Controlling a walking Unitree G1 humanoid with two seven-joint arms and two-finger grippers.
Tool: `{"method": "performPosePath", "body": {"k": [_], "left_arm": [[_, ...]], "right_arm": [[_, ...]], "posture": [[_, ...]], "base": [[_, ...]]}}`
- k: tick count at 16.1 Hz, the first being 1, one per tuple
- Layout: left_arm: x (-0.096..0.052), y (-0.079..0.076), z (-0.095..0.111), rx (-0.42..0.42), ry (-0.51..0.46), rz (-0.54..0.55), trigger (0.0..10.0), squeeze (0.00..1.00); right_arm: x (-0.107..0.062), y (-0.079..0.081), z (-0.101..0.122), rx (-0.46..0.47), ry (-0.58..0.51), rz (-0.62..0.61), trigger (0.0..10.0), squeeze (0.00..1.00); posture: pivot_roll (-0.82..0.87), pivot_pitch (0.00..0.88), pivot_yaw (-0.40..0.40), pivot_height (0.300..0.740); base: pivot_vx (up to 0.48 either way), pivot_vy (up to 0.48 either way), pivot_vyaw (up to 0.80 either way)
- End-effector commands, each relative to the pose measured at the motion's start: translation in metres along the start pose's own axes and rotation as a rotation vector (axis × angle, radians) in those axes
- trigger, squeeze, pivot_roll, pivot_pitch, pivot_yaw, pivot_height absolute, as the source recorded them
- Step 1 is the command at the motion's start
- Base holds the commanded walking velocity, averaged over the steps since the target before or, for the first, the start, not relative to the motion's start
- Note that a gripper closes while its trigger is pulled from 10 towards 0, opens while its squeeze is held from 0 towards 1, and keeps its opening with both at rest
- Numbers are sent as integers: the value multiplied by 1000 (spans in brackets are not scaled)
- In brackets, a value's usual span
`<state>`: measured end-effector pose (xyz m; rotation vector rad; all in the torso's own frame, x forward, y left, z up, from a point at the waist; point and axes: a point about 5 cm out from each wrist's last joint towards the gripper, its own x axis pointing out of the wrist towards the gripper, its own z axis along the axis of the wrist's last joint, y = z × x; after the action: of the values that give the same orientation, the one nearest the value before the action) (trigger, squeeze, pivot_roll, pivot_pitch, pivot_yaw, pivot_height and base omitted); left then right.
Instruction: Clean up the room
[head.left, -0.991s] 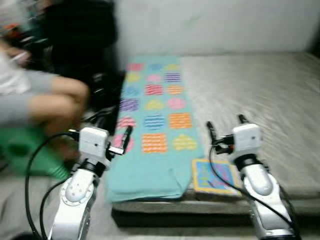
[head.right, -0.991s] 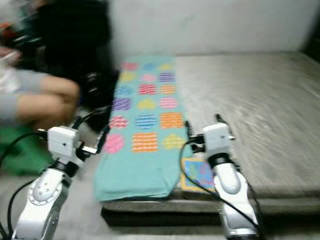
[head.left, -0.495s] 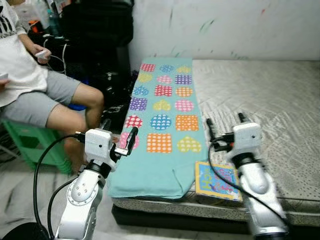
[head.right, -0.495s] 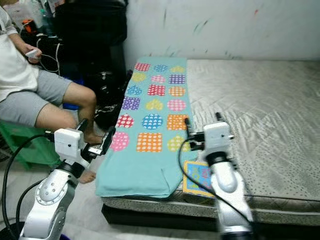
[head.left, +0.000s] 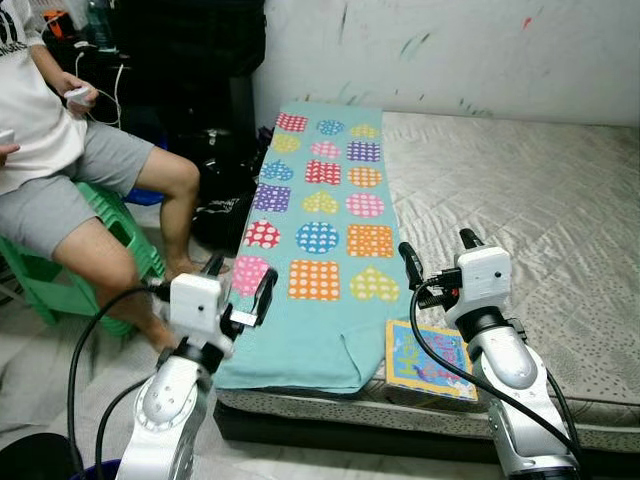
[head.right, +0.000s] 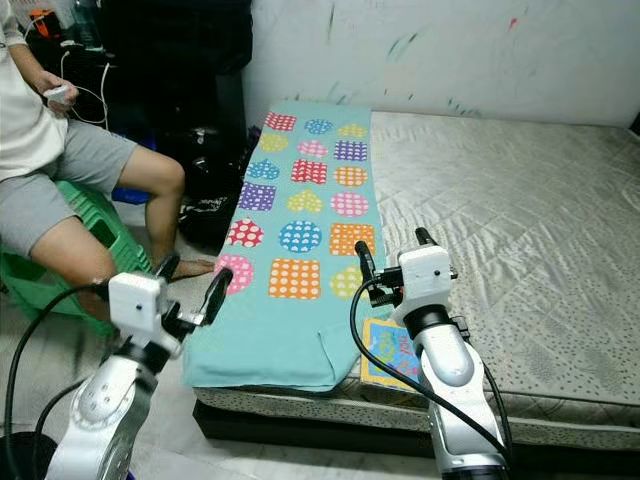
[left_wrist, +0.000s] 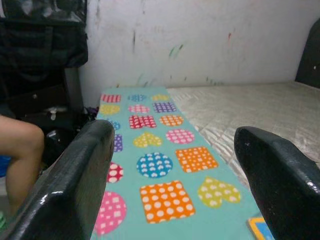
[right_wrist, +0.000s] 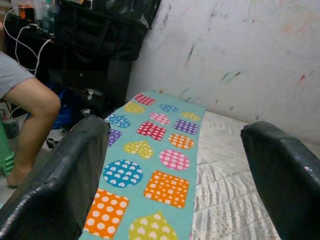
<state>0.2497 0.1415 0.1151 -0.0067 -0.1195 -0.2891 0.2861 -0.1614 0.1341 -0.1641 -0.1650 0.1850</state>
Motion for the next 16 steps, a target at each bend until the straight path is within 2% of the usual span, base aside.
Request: {"method": "performPosePath", "body": {"k": [1,4,8,11,13,16], "left_arm": [[0,-2,3,0,-5,-25,10000,0],[2,-8,4,-10,4,-59,10000,0],[2,-8,4,-11,6,-62,10000,0],[4,-10,7,-15,6,-84,10000,0],[3,-11,6,-18,10,-80,10000,0],[5,-12,5,-1,16,-32,10000,0]], "right_arm": [[2,1,7,5,-22,8,10000,0],[-1,0,6,5,-16,-6,10000,0],[-1,0,7,5,-15,-7,10000,0],[5,-5,4,-15,-8,-9,10000,0],[4,-6,4,-24,-5,-2,10000,0],[3,-4,1,-26,3,10,10000,0]], "posture": [[-44,82,-38,740],[-55,95,-16,740],[-55,95,-16,740],[-45,97,-10,740],[-47,97,-13,740],[-47,96,-16,740]], "base": [[270,0,0],[287,0,0],[292,0,0],[306,0,0],[291,0,0],[0,0,0]]}}
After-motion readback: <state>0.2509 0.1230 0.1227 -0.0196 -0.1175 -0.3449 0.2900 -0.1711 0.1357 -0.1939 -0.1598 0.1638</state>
